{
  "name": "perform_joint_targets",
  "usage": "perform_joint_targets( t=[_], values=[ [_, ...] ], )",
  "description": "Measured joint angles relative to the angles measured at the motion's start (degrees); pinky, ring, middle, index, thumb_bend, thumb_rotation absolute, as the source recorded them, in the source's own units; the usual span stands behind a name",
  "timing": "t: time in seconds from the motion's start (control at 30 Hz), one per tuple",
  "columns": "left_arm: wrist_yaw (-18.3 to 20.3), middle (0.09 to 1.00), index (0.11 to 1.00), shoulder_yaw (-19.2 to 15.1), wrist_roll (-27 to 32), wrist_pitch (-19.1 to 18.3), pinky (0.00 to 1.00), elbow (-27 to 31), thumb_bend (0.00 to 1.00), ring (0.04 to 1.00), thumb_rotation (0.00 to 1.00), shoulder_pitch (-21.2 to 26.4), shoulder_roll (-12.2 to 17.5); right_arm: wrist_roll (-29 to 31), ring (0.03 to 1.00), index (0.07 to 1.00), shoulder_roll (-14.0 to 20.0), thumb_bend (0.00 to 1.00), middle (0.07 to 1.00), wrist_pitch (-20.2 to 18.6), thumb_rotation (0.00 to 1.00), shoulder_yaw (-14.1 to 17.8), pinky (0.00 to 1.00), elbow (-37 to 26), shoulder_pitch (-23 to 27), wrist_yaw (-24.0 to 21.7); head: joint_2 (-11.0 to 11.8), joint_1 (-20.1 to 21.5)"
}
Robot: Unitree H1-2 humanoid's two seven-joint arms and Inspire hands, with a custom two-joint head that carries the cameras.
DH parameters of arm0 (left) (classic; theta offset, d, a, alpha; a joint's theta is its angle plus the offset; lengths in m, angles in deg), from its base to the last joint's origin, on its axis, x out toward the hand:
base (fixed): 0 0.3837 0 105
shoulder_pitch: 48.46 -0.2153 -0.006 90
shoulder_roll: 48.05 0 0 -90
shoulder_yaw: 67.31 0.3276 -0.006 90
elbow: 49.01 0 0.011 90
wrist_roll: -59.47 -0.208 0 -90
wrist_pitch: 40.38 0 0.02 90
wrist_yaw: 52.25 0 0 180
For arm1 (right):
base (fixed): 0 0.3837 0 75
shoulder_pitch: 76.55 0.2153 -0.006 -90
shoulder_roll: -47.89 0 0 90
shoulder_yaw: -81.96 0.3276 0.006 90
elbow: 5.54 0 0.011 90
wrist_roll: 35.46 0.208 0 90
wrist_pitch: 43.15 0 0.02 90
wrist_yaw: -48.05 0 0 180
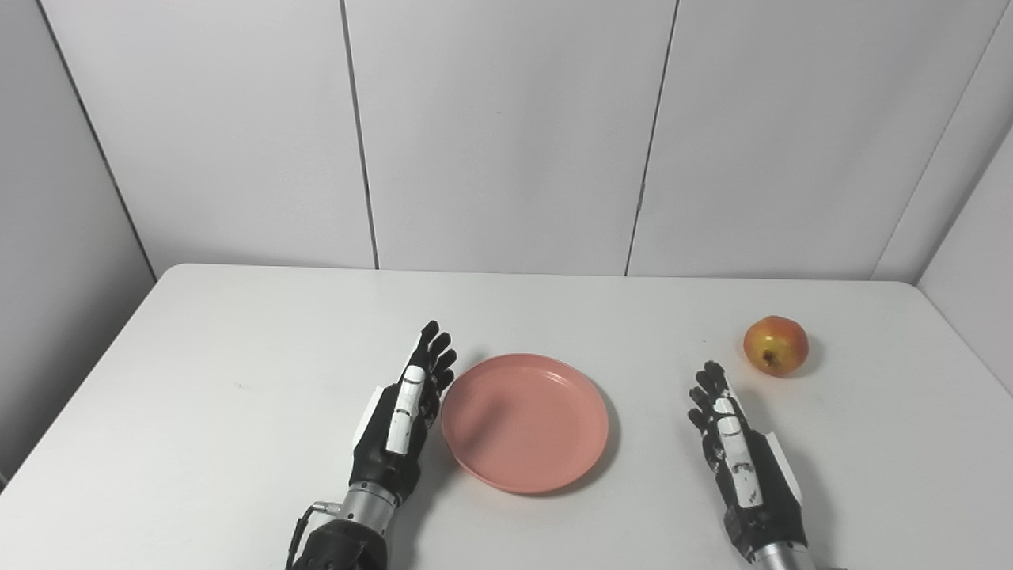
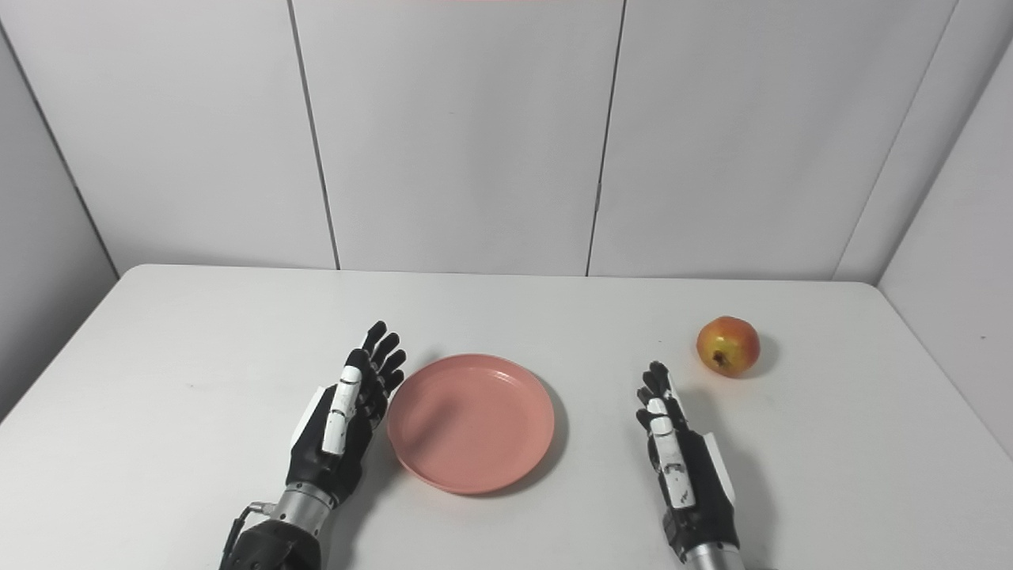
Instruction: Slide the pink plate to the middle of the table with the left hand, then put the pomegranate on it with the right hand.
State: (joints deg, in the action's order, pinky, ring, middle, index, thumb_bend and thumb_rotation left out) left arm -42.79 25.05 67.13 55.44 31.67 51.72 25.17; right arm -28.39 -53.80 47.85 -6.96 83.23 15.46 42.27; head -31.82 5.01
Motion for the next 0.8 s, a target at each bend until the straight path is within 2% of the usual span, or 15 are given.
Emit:
perform_joint_targets(
  t=[0.1,0.13,0.27,0.4,0.43,0.5,0.67,0.8],
  values=[
    [-0.1,0.996,1.000,0.0,-0.4,0.3,1.00,-0.4,0.54,0.987,1.00,0.3,0.2,-1.2,1.000,1.000,0.1,0.68,1.000,0.2,0.94,0.3,1.00,-0.7,-0.4,0.1,-0.1,0.3],
    [-0.1,0.998,1.000,-0.1,-0.4,0.4,1.00,-0.5,0.54,0.988,1.00,0.4,0.3,-1.9,1.000,0.992,0.2,0.72,0.996,0.2,0.93,0.5,1.00,-1.3,-0.7,0.3,-0.1,0.3],
    [-0.6,1.000,1.000,-0.1,-1.4,2.0,1.00,-1.1,0.53,0.995,1.00,0.9,0.5,-4.9,0.978,0.996,1.1,0.69,0.990,0.2,0.94,1.4,1.00,-5.2,-1.1,1.9,0.2,1.0],
    [-1.0,1.000,1.000,-0.2,-1.8,2.1,1.00,-1.4,0.53,1.000,1.00,1.1,0.5,-10.1,0.967,0.994,4.3,0.69,0.982,1.3,0.92,1.8,0.99,-8.8,-0.3,2.6,0.4,1.6],
    [-1.0,1.000,1.000,-0.2,-1.8,2.1,1.00,-1.5,0.53,1.000,1.00,1.1,0.6,-10.6,0.974,0.987,4.9,0.73,0.978,1.5,0.90,2.2,1.00,-9.4,0.3,2.8,0.4,1.8],
    [-1.0,1.000,1.000,-0.3,-1.7,2.0,1.00,-1.7,0.53,1.000,1.00,1.2,0.6,-10.8,0.986,0.979,5.9,0.77,0.975,1.5,0.86,3.0,1.00,-9.8,1.5,3.1,0.9,2.4],
    [-1.1,1.000,1.000,-0.5,-1.6,2.0,1.00,-1.8,0.53,1.000,1.00,1.4,0.6,-14.8,0.981,0.970,8.8,0.76,0.974,1.4,0.85,3.5,0.99,-9.8,4.4,3.5,1.1,2.9],
    [-1.2,1.000,1.000,-0.5,-1.6,1.5,1.00,-1.8,0.52,1.000,1.00,1.4,0.7,-19.5,0.953,0.959,11.2,0.77,0.965,1.2,0.84,3.9,0.91,-9.8,6.1,4.0,1.6,4.6]
  ],
)
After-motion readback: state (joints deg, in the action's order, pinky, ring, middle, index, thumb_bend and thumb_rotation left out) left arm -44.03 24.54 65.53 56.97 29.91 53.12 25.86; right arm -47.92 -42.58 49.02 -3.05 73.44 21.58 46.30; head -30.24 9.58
